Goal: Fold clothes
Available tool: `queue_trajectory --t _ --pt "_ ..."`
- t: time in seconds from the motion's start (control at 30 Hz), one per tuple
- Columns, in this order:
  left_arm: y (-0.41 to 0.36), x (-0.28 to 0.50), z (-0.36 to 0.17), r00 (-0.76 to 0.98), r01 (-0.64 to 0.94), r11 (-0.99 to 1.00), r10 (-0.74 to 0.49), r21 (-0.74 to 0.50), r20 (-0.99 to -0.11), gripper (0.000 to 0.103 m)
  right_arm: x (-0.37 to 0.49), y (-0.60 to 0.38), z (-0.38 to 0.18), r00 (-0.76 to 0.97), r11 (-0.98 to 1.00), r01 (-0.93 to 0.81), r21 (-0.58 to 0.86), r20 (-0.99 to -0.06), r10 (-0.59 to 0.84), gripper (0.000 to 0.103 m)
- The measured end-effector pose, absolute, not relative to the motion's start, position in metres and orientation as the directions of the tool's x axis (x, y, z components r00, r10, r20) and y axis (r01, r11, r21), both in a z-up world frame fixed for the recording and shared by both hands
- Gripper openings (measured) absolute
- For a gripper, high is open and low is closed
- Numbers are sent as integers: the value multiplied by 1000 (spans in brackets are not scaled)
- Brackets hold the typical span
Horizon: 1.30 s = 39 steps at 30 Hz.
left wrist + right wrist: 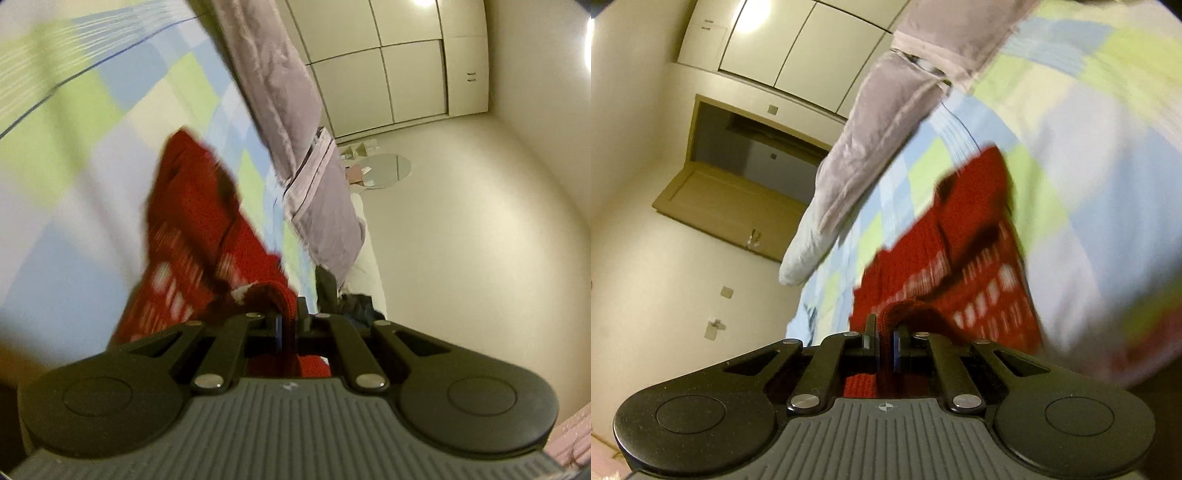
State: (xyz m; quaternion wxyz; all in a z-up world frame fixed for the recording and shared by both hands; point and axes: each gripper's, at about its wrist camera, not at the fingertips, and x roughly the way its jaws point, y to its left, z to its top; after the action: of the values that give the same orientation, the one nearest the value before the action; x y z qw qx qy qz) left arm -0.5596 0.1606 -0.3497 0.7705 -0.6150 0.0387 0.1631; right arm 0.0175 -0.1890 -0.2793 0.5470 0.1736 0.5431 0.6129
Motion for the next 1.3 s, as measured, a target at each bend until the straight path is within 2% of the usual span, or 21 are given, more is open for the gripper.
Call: queue_trajectory --t 0.07,0.13,0.17,0.2,0.27,0.33,0.43,0.47,0.57,0.63,0.7,0.77,0.83,0.97,1.0,1.03,1.07,1.1,1.13,1.2,1.3 --pt "207 -526 -360 938 -310 164 212 -937 -273 5 37 -141 -284 -312 231 -473 850 -407 858 4" --pt "246 -503 -379 910 -358 85 257 -930 -327 9 57 -95 -298 -276 291 -449 845 -440 854 5" --pt "265 -492 -388 893 -380 45 277 -924 -354 9 64 -81 -307 -256 318 -432 844 -453 854 12" --pt "282 -482 -397 877 -400 9 295 -916 -380 10 72 -67 -317 -236 345 -415 842 -465 853 37" --pt "297 -476 -403 852 -434 -9 319 -901 -414 12 87 -39 -337 -196 397 -378 836 -491 849 67" --pt "300 -476 -402 842 -462 40 334 -886 -424 17 101 -18 -354 -167 422 -349 837 -498 851 67" --pt "294 -477 -396 823 -526 143 333 -838 -460 17 108 -33 -357 -164 346 -402 848 -438 884 67" --pt "292 -475 -395 827 -531 173 321 -830 -462 18 108 -37 -357 -154 346 -450 823 -453 878 67" --pt "285 -470 -389 836 -538 262 285 -801 -468 30 97 -40 -354 -123 364 -620 695 -545 829 66" --pt "285 -457 -387 848 -527 305 251 -793 -467 37 89 -37 -353 -142 338 -668 663 -559 817 66" --pt "287 -441 -388 844 -536 335 225 -775 -487 37 79 -33 -354 -156 321 -691 647 -567 809 63" --pt "290 -423 -392 825 -564 356 210 -745 -524 38 72 -26 -356 -155 312 -715 625 -578 801 53" --pt "291 -410 -395 802 -593 388 210 -706 -558 37 70 -16 -360 -147 314 -728 610 -585 797 52" --pt "288 -387 -396 753 -641 464 229 -611 -617 34 67 1 -365 -127 318 -761 566 -611 782 50" --pt "287 -382 -396 742 -649 483 233 -587 -628 28 66 4 -365 -126 313 -772 553 -617 777 34" --pt "284 -379 -395 739 -647 505 231 -571 -633 16 63 7 -364 -126 306 -787 536 -625 771 25" --pt "280 -377 -394 731 -650 525 237 -549 -640 12 60 9 -363 -120 299 -804 515 -632 766 19" --pt "277 -376 -393 726 -652 544 245 -529 -643 7 56 9 -361 -103 294 -824 485 -637 764 19" --pt "274 -379 -389 732 -647 559 265 -518 -628 6 52 9 -358 -85 288 -843 455 -642 762 19" --pt "267 -385 -383 743 -638 590 303 -494 -597 5 44 9 -354 -51 277 -877 392 -649 759 4" --pt "263 -407 -369 782 -616 591 377 -521 -497 5 30 6 -338 10 237 -927 292 -611 791 4"
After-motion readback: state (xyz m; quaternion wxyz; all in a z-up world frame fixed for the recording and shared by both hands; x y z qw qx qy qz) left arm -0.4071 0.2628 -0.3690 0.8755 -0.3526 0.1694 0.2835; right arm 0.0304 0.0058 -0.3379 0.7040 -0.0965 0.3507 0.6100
